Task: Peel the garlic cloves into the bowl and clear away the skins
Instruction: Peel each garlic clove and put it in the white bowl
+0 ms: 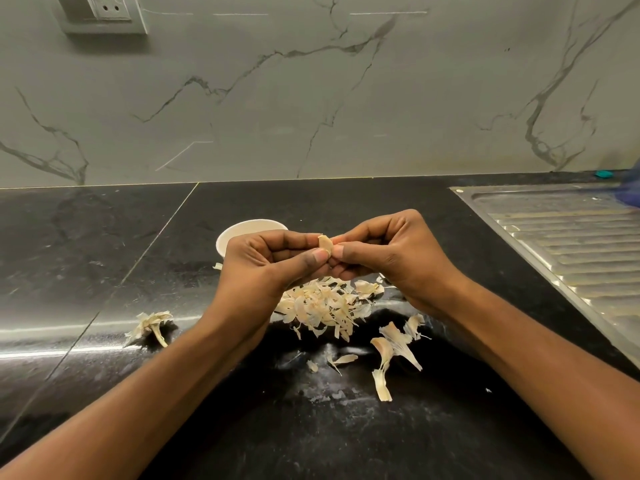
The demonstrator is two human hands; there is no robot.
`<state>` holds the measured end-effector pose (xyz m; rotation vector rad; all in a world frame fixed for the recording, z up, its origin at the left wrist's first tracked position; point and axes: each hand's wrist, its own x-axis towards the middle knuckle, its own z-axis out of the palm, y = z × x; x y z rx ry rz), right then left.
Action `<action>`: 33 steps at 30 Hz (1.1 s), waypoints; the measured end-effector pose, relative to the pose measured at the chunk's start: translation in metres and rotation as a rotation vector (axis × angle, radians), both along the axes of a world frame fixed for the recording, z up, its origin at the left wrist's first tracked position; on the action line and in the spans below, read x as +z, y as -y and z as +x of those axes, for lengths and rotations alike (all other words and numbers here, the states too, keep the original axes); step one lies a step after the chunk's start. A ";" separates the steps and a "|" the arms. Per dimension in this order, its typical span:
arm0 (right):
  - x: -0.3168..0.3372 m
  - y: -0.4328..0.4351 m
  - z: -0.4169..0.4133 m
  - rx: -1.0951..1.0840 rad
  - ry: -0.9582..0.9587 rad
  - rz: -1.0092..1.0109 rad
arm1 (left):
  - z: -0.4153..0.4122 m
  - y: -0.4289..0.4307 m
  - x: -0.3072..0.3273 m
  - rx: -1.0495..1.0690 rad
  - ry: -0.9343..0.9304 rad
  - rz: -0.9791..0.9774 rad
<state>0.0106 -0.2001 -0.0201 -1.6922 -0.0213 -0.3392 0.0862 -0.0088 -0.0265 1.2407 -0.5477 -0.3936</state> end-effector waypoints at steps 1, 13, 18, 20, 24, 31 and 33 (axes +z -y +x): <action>0.000 -0.001 0.000 -0.003 0.002 0.003 | 0.000 0.000 0.000 0.001 -0.006 0.000; 0.003 -0.001 -0.001 0.003 0.025 0.036 | 0.002 0.000 0.002 -0.027 -0.066 -0.051; 0.007 0.005 -0.001 0.045 0.008 0.048 | 0.004 0.000 0.003 -0.059 -0.073 -0.054; 0.007 0.006 -0.002 0.059 0.000 0.060 | 0.005 0.000 0.003 -0.065 -0.078 -0.062; 0.008 0.009 -0.001 0.073 -0.013 0.044 | 0.006 0.000 0.003 -0.056 -0.060 -0.040; 0.005 0.008 0.000 0.017 0.027 -0.077 | 0.006 0.001 0.001 -0.051 -0.045 0.003; 0.005 0.009 0.001 0.000 0.042 -0.120 | 0.007 0.002 0.000 -0.053 -0.064 0.017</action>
